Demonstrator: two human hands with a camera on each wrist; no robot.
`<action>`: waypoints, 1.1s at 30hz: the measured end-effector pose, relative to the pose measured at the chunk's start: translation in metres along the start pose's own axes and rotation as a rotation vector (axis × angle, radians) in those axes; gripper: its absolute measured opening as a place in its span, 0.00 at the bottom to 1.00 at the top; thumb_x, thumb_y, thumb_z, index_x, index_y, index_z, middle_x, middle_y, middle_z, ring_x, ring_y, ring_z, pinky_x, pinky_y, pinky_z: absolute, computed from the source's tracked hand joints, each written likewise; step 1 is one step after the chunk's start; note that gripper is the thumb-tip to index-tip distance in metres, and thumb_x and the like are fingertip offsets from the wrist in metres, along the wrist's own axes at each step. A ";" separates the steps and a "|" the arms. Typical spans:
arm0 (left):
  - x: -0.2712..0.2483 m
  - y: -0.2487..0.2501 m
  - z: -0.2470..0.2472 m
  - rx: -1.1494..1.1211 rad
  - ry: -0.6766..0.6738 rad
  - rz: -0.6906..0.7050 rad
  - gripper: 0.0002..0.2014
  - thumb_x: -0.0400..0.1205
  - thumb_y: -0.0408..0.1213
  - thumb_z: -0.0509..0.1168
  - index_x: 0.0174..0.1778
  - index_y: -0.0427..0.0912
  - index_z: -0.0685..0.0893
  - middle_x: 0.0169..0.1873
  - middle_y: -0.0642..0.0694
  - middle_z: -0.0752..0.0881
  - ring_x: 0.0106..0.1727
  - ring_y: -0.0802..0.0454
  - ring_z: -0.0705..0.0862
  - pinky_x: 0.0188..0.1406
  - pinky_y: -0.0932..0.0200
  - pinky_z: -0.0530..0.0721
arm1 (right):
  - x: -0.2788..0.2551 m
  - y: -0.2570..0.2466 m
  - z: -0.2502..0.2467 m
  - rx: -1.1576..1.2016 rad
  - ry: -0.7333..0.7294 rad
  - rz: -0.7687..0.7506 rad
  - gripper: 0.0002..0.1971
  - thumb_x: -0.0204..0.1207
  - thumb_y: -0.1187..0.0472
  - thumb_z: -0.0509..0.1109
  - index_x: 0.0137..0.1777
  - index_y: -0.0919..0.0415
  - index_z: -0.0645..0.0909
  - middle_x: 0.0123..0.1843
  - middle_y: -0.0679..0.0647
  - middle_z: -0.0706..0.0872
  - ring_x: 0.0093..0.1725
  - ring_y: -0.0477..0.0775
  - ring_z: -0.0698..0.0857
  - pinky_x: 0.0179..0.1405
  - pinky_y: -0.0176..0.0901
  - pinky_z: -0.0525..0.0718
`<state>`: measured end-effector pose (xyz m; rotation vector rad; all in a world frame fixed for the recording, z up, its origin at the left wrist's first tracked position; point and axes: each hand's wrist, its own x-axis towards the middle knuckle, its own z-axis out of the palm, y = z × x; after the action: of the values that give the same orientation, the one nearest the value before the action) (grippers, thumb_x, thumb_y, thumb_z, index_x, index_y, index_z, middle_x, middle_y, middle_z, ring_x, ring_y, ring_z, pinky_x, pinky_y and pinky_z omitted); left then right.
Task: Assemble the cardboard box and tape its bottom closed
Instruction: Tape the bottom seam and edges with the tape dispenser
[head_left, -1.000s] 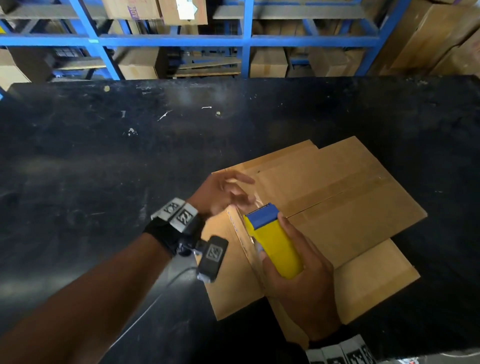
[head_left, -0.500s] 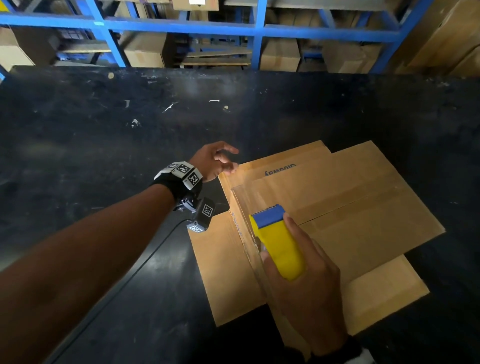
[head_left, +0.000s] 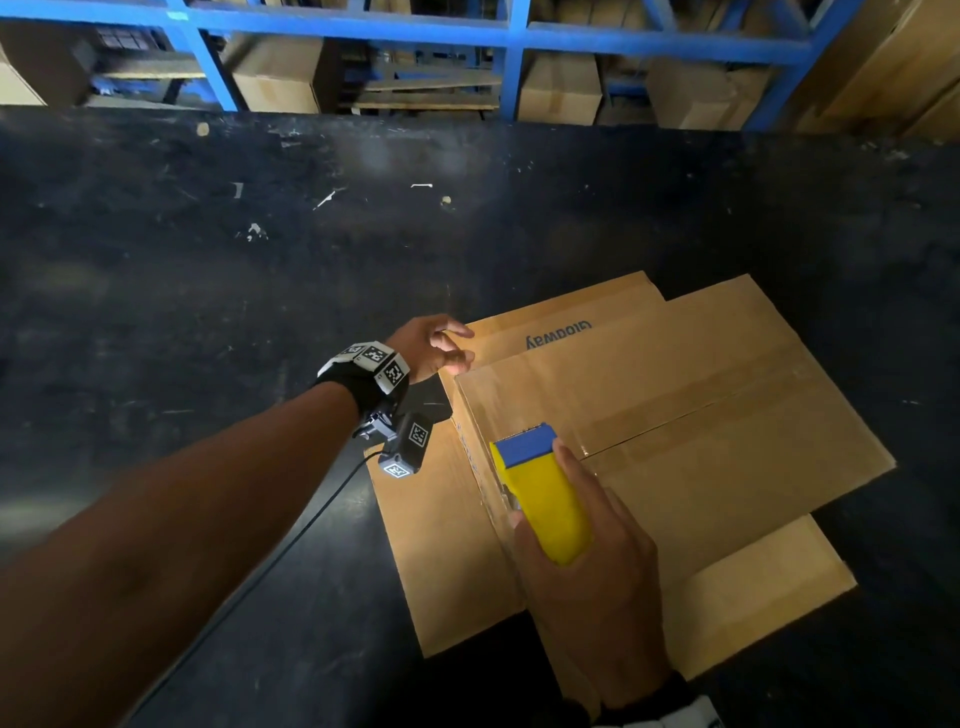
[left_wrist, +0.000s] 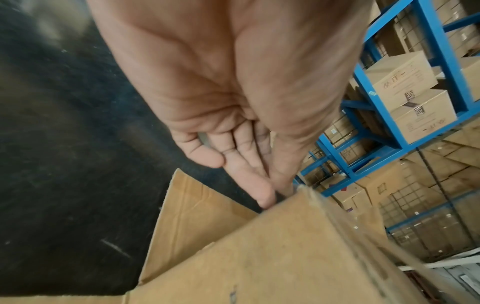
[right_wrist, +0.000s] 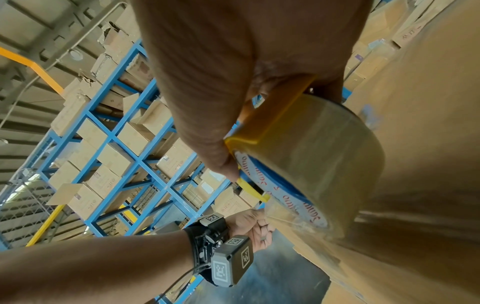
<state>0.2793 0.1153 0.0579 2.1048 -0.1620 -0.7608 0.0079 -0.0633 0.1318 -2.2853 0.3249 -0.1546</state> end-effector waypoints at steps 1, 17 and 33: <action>0.001 -0.002 0.003 0.044 -0.018 -0.024 0.16 0.81 0.47 0.75 0.64 0.58 0.85 0.55 0.51 0.93 0.62 0.49 0.89 0.76 0.43 0.76 | 0.000 0.001 0.001 -0.003 0.000 0.002 0.41 0.70 0.35 0.71 0.83 0.32 0.59 0.53 0.43 0.83 0.48 0.48 0.86 0.42 0.51 0.92; -0.048 -0.007 0.016 0.127 0.079 0.349 0.13 0.88 0.39 0.67 0.61 0.61 0.92 0.53 0.62 0.89 0.56 0.63 0.86 0.58 0.52 0.87 | -0.001 0.005 0.003 -0.018 -0.015 0.032 0.38 0.71 0.37 0.72 0.82 0.40 0.69 0.55 0.42 0.85 0.49 0.45 0.86 0.44 0.48 0.91; -0.054 0.001 0.026 0.088 0.072 0.285 0.16 0.87 0.36 0.69 0.57 0.66 0.92 0.59 0.56 0.91 0.63 0.54 0.87 0.67 0.40 0.87 | -0.088 0.034 -0.052 -0.038 -0.044 0.029 0.37 0.72 0.30 0.68 0.82 0.34 0.67 0.53 0.41 0.84 0.48 0.38 0.84 0.43 0.33 0.84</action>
<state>0.2209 0.1171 0.0721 2.1283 -0.4523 -0.5147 -0.0938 -0.0975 0.1407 -2.3167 0.3402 -0.0834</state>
